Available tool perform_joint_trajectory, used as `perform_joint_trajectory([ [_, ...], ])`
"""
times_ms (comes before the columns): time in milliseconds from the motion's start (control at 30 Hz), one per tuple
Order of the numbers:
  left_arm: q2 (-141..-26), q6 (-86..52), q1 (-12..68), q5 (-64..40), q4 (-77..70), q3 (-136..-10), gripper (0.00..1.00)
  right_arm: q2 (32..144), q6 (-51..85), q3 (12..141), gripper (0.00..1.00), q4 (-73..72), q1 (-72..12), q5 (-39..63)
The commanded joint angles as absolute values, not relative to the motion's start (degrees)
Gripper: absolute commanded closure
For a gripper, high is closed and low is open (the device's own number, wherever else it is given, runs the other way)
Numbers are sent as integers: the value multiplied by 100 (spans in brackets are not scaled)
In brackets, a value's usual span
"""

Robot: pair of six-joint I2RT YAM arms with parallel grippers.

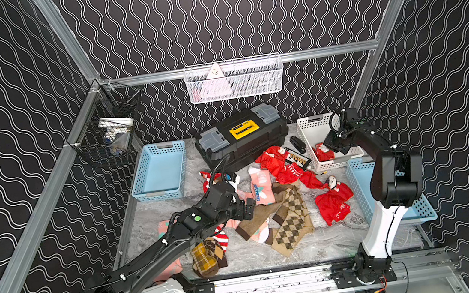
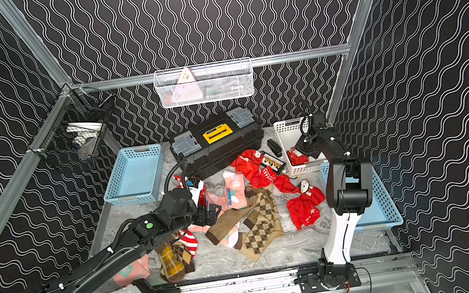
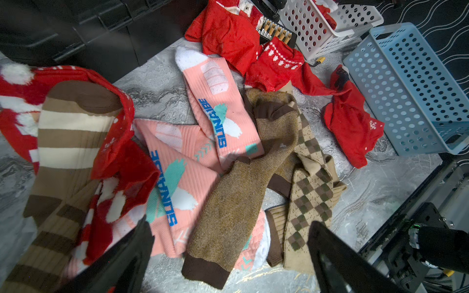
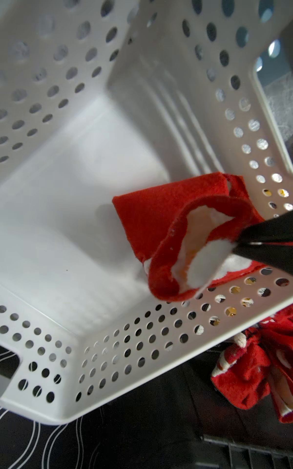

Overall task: Sort the socks into the basket by color
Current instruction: Place the sock in the bin, then pick up the sock at the center of the board.

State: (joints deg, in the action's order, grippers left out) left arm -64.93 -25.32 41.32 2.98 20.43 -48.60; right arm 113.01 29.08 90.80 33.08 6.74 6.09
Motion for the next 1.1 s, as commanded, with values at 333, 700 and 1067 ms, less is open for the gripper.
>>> perform_joint_trajectory([
  [333, -6381, -2702, 4142, 601, 2516, -4895, 1, 10599, 2874, 9077, 20, 3558, 221, 309],
  [700, -7111, -2849, 4181, -211, 2615, -4892, 1, 9391, 2992, 7976, 0, 3583, -1100, 197],
  [1067, -8798, -2345, 5168, 437, 2072, -5718, 1, 8538, 3089, 7082, 0, 3699, -1564, 87],
])
